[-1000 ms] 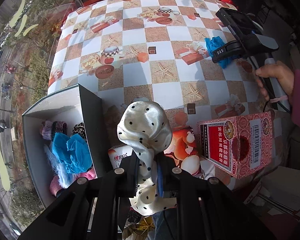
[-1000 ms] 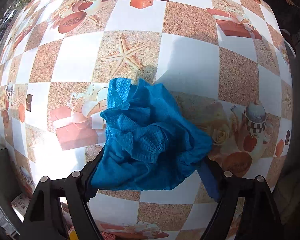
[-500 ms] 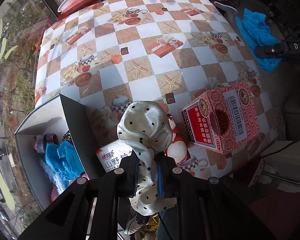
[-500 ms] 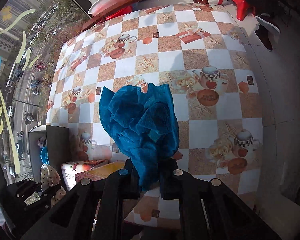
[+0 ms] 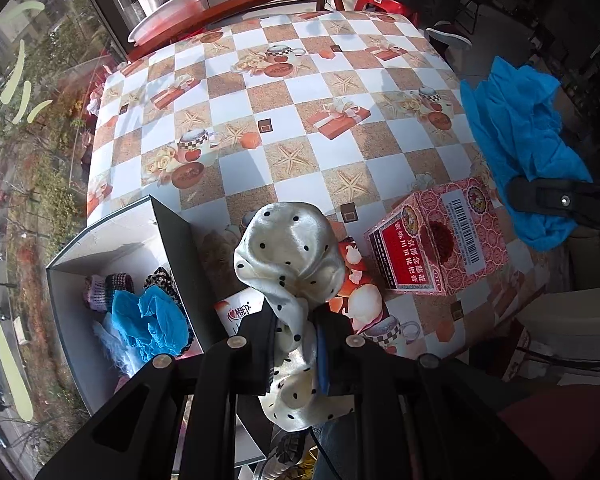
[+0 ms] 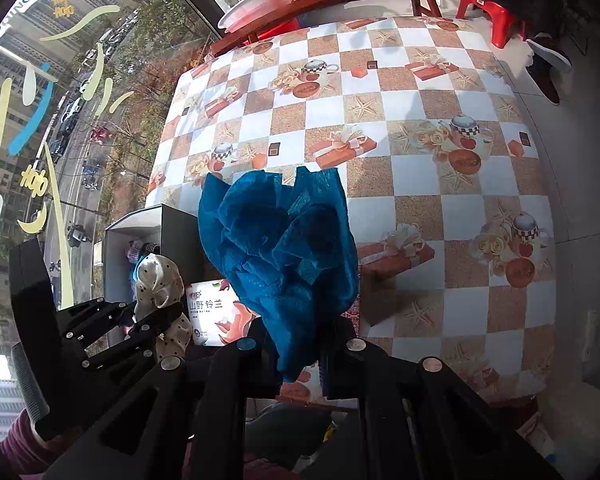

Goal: Organize soft objects
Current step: 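Lift the scrunchie and blue cloth and carry them over the white box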

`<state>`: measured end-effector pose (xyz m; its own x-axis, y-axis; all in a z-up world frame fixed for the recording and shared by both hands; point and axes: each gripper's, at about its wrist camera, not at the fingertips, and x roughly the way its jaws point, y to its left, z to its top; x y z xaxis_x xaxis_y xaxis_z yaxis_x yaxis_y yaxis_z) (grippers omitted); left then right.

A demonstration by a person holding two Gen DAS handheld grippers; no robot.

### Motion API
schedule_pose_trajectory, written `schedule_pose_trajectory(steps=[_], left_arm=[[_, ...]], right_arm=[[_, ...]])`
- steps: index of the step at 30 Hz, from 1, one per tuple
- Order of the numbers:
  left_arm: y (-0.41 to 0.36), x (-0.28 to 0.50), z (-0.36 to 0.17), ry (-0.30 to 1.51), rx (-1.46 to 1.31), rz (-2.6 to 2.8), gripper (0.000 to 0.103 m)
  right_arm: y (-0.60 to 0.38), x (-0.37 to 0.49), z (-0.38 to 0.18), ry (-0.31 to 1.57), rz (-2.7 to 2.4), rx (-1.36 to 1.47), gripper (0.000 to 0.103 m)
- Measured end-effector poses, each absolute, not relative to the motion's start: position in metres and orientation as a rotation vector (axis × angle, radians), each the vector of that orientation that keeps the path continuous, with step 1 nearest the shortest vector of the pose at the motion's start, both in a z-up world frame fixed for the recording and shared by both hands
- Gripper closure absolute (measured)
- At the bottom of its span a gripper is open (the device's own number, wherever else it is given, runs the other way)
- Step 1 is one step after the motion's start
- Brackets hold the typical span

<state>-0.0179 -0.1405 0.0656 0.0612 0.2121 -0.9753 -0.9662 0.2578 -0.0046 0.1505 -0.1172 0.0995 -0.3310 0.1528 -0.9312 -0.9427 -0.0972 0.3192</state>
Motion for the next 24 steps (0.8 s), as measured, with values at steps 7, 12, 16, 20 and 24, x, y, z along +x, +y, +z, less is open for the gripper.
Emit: schedule_pose_trajectory(steps=[7, 12, 16, 20, 24], left_arm=[[-0.148, -0.050, 0.067, 1.086, -0.941, 1.161, 0.085], [-0.153, -0.071, 0.067, 1.050, -0.982, 1.209, 0.085], [-0.159, -0.089, 0.067, 1.023, -1.019, 1.248, 0.085], [-0.165, -0.105, 0.068, 1.000, -1.050, 1.291, 0.085], [-0.172, -0.121, 0.067, 0.975, -1.086, 1.330, 0.085]], right_arm=[[-0.123, 0.106, 0.092, 1.259, 1.643, -1.065, 0.090], [-0.124, 0.081, 0.089, 1.231, 1.684, -1.132, 0.090], [-0.124, 0.061, 0.089, 1.206, 1.721, -1.180, 0.090], [-0.125, 0.042, 0.087, 1.192, 1.755, -1.228, 0.090], [-0.127, 0.023, 0.085, 1.169, 1.792, -1.276, 0.090]])
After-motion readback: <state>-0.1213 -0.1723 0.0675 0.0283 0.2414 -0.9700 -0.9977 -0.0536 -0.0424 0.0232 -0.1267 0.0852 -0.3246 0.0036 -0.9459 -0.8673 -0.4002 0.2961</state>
